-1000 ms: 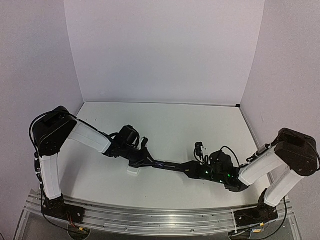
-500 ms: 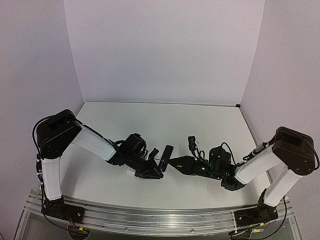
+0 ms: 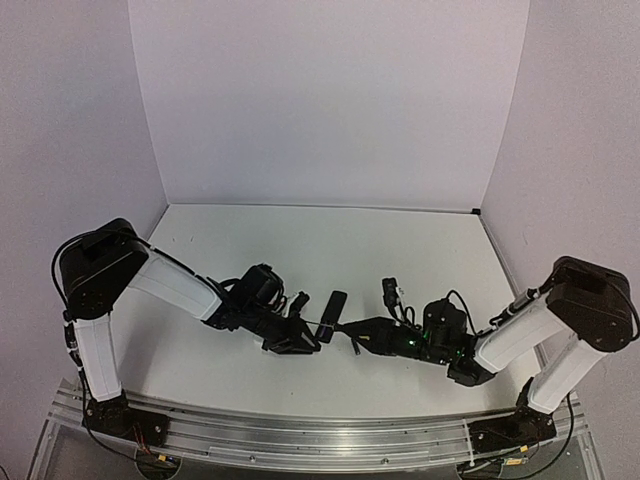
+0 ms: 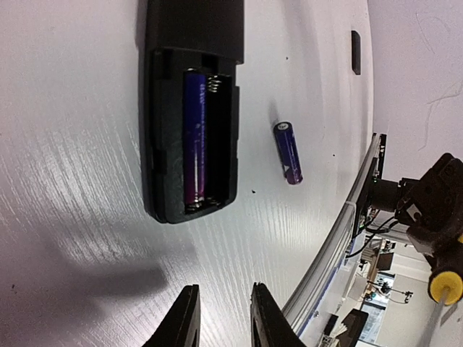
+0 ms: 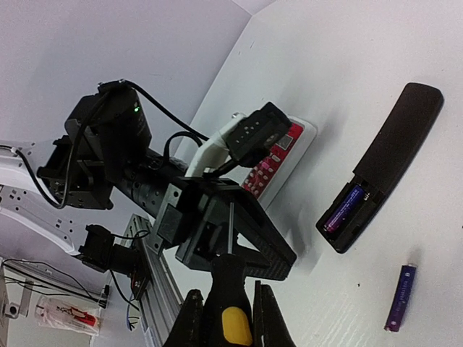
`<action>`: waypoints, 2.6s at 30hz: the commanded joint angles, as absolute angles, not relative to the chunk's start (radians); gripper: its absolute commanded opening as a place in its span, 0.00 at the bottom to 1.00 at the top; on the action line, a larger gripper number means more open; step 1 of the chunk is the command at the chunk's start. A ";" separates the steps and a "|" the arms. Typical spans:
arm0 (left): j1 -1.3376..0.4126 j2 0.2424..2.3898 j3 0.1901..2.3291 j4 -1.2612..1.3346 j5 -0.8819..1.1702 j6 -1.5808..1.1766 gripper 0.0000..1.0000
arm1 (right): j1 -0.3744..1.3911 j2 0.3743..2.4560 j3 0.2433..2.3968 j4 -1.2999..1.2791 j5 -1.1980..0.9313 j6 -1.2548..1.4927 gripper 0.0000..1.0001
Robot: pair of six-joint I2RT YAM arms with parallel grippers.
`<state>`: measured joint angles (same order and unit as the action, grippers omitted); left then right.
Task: Unload the batteries from the remote control
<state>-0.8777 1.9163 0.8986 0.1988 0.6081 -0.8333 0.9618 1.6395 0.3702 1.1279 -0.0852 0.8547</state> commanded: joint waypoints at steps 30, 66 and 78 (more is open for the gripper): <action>-0.864 1.987 1.123 0.051 0.583 -0.682 1.00 | 0.971 0.736 0.449 -0.297 0.649 0.784 0.00; -0.798 2.050 1.423 -0.310 0.205 -0.734 0.83 | 0.932 1.221 0.755 -0.110 0.023 0.453 0.00; -0.799 2.158 1.490 -0.330 0.192 -0.730 0.67 | 0.841 1.385 0.787 0.032 -0.149 0.433 0.00</action>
